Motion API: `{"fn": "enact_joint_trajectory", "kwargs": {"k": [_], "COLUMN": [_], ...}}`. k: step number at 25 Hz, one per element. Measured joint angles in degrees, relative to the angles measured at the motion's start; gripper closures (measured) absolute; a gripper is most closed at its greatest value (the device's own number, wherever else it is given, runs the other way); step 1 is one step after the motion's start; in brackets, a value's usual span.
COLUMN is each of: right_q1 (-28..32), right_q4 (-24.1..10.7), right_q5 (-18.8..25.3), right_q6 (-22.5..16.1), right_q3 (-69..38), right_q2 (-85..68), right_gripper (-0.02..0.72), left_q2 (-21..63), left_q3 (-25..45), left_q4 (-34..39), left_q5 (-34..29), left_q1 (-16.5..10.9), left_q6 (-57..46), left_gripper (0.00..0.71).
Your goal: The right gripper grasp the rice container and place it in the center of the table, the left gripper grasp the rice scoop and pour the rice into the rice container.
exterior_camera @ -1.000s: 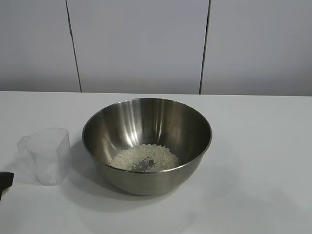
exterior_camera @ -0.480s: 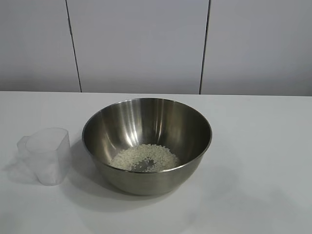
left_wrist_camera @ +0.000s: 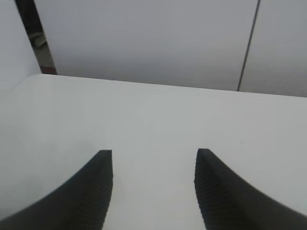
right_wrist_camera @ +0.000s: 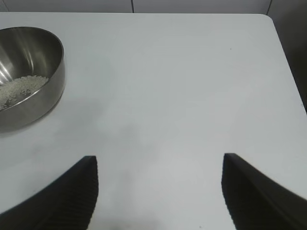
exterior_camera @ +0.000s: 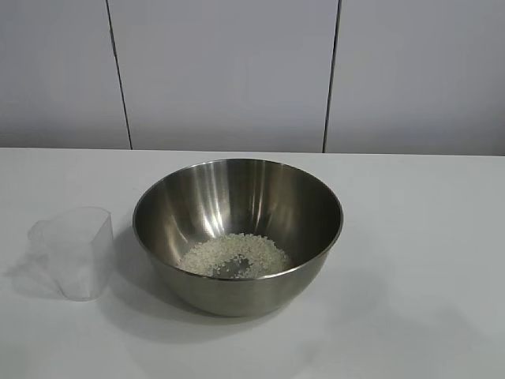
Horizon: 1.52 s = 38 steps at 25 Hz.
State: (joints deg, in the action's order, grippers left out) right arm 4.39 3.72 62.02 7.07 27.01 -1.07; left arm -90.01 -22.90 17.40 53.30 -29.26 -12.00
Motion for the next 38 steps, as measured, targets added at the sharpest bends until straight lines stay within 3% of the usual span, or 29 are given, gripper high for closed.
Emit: {"fn": "enact_joint_trajectory", "kwargs": {"k": [3,10,15,21,24,32,38], "right_q1": [0.00,0.00,0.00,0.00,0.00,0.00,0.00], "right_q4": [0.00,0.00,0.00,0.00,0.00,0.00,0.00], "right_q5": [0.01,0.01,0.01,0.01,0.01,0.01,0.01], "right_q6": [0.00,0.00,0.00,0.00,0.00,0.00,0.00], "right_q3": [0.00,0.00,0.00,0.00,0.00,0.00,0.00], "right_q2": [0.00,0.00,0.00,0.00,0.00,0.00,0.00], "right_gripper": [0.209,0.209,0.209,0.209,0.209,0.209,0.209], "left_q2": [5.29,25.19,40.59,52.33,55.28,55.47,55.47], "left_q3": [-1.88,-10.79,-10.57,-10.12,-10.12,-10.12,-10.12], "left_q4": [8.24,33.14,53.34,76.07,79.69,80.36,75.92], "left_q5": [-5.14,-25.03,-27.61,-26.27,-25.78,-24.42,-21.29], "left_q1": [-1.51,-1.51,-0.47,1.43,1.43,1.43,1.43], "left_q6": [-8.01,-31.05,-52.96,-75.98,-79.57,-80.68,-82.72], "left_gripper": [0.350,0.355,0.357,0.357,0.357,0.357,0.357]}}
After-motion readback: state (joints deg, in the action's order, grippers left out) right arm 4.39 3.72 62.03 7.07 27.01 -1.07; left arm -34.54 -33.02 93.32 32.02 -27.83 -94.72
